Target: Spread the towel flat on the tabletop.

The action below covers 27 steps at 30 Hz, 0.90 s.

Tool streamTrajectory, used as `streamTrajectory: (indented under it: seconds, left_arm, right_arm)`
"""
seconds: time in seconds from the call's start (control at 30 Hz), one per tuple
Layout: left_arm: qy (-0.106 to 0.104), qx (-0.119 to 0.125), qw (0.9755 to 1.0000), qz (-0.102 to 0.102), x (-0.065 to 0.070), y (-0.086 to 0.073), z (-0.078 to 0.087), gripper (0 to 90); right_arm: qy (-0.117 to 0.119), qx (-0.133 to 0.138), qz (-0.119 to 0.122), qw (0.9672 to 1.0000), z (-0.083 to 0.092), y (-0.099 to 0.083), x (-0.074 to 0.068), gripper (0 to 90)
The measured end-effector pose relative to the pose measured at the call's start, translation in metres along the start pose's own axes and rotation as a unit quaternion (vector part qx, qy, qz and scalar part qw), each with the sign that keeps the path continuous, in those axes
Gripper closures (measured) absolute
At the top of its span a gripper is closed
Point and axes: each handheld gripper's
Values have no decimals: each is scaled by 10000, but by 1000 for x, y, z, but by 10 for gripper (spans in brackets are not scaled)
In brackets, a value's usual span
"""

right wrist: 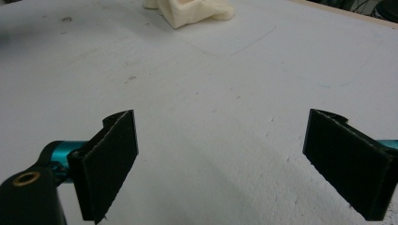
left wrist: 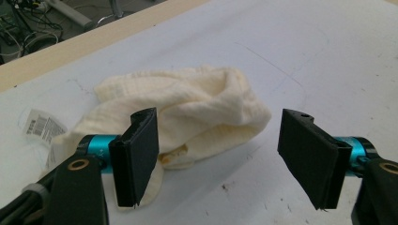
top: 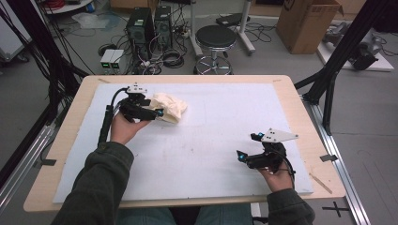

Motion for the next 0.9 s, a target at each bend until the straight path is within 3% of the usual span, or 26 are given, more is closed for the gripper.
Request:
streamTrajectory:
  seconds: [0.17,0.23,0.43,0.6,0.9]
  left_arm:
    - [-9,-6,10000,-28,1,14,-12,288]
    - [-105,55,9999,51,0,15,-17,289]
    - [-89,-159,9998,49,3,12,-37,289]
    - [65,-359,9993,-1,4,8,-53,277]
    - [269,-726,9968,176,-4,-4,-73,323]
  right_arm:
    - [10,30,-41,10000,1,0,0,98]
    - [8,52,-13,10000,2,0,1,99]
    - [14,55,-40,10000,3,-2,3,99]
    - [30,27,-44,10000,2,-2,2,99]
    - [28,2,-33,10000,1,-2,4,99]
Point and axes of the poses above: each handheld gripper's, and its own axes: z roughly backward along the jaws, y roughly out of its top, x roughly to its right, and after that the axes turned 5 degrees about y, right-handed
